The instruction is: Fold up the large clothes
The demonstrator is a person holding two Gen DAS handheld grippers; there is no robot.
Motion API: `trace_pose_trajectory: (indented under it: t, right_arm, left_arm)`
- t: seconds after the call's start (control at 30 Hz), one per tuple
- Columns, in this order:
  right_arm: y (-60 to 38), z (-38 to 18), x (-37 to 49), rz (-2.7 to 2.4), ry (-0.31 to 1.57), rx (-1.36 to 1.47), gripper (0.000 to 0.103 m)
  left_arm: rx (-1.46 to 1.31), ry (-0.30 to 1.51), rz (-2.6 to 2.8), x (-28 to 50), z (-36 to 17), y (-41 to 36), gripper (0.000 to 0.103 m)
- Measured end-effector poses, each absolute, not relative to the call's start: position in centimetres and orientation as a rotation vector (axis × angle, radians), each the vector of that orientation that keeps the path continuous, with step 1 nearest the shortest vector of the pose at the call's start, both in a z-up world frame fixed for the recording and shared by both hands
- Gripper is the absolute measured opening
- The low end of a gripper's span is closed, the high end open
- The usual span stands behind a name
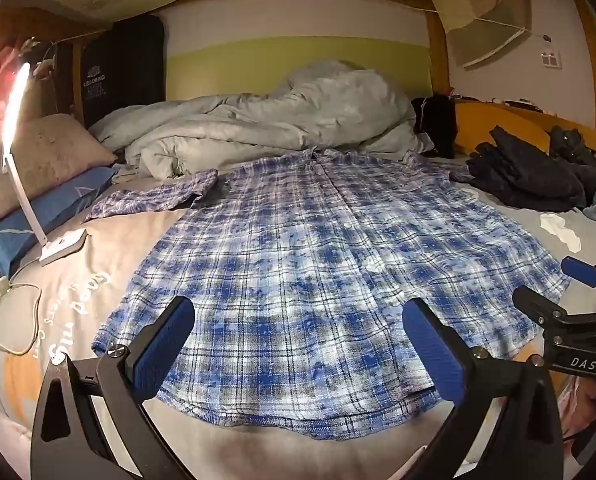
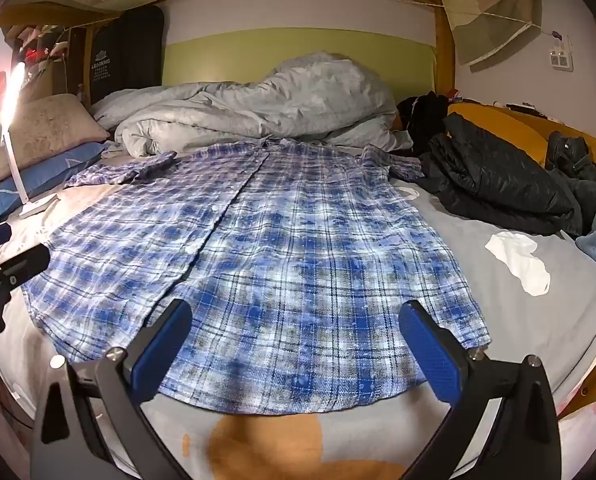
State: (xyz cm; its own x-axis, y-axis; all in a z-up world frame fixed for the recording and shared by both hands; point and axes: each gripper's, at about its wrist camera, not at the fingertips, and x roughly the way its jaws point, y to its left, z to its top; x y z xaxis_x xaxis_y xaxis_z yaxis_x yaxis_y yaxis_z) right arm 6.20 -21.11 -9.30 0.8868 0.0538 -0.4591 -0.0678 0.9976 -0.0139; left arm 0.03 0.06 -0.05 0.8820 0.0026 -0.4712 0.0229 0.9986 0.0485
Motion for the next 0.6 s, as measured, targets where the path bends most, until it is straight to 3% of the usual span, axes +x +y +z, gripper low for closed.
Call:
trace_pose_trajectory:
  t: [0.6]
  right_arm:
    - [-21.11, -9.49, 6.35, 0.061, 0.478, -0.033, 0.103]
  left_arm:
    - [0.052, 0.514, -0.016, 0.19, -0.22, 0.08, 0.103]
